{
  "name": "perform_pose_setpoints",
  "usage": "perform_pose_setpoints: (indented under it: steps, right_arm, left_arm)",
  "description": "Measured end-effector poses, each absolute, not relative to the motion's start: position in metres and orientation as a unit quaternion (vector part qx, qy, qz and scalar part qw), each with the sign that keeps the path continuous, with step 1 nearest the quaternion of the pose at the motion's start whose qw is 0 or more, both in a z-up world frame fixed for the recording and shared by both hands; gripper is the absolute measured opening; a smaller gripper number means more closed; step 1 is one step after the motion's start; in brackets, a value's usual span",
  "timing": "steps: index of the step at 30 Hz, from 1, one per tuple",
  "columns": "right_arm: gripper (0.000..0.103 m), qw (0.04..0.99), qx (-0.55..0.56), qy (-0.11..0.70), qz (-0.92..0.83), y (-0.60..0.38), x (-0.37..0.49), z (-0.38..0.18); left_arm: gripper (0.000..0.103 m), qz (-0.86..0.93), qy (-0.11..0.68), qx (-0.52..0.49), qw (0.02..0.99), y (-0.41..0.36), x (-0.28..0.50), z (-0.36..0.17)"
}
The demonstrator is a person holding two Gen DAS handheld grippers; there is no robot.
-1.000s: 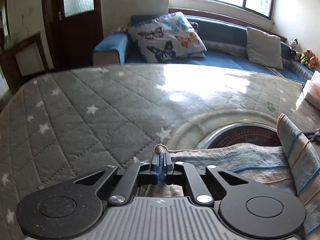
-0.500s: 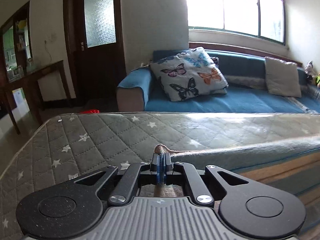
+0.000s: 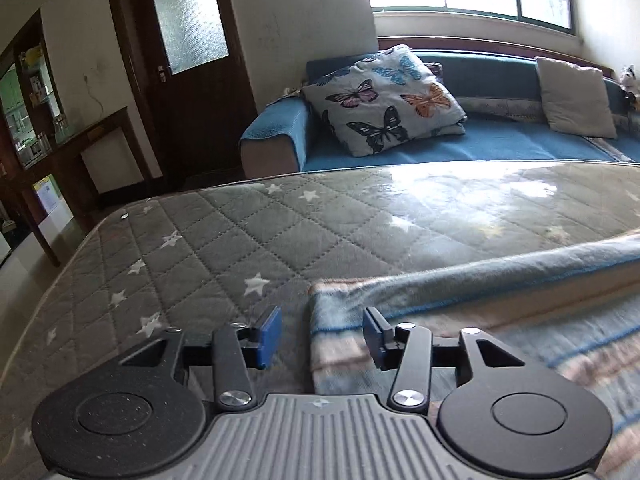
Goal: Fold clothes
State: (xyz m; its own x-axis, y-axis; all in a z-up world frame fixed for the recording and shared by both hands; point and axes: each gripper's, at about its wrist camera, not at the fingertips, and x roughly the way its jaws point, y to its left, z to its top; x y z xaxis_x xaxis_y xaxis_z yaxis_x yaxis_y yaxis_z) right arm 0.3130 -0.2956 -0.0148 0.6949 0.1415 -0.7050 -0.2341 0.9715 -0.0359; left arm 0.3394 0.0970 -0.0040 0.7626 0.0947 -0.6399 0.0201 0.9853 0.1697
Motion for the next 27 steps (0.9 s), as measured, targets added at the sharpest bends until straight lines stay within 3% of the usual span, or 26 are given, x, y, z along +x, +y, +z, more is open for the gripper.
perform_pose_setpoints:
  steps: [3, 5, 11, 15, 22, 27]
  right_arm:
    - [0.033, 0.907, -0.080, 0.390, 0.136, -0.281, 0.289, -0.010]
    - [0.043, 0.899, -0.089, 0.398, 0.158, -0.269, 0.270, -0.009]
    - [0.052, 0.874, -0.127, 0.414, 0.221, -0.235, 0.203, -0.010]
    - [0.054, 0.865, -0.132, 0.416, 0.247, -0.226, 0.163, -0.013]
    - [0.065, 0.866, -0.154, 0.399, 0.258, -0.231, 0.093, -0.019]
    - [0.065, 0.869, -0.160, 0.397, 0.247, -0.242, 0.061, -0.021]
  left_arm:
    - [0.058, 0.005, 0.348, 0.098, 0.932, 0.091, 0.316, 0.000]
    - [0.060, -0.008, 0.351, 0.108, 0.930, 0.086, 0.298, 0.002]
    - [0.066, -0.046, 0.352, 0.147, 0.923, 0.068, 0.236, -0.001]
    - [0.073, -0.068, 0.340, 0.164, 0.923, 0.059, 0.192, -0.003]
    - [0.075, -0.094, 0.328, 0.171, 0.924, 0.050, 0.122, -0.012]
    - [0.075, -0.096, 0.324, 0.182, 0.923, 0.045, 0.090, -0.018]
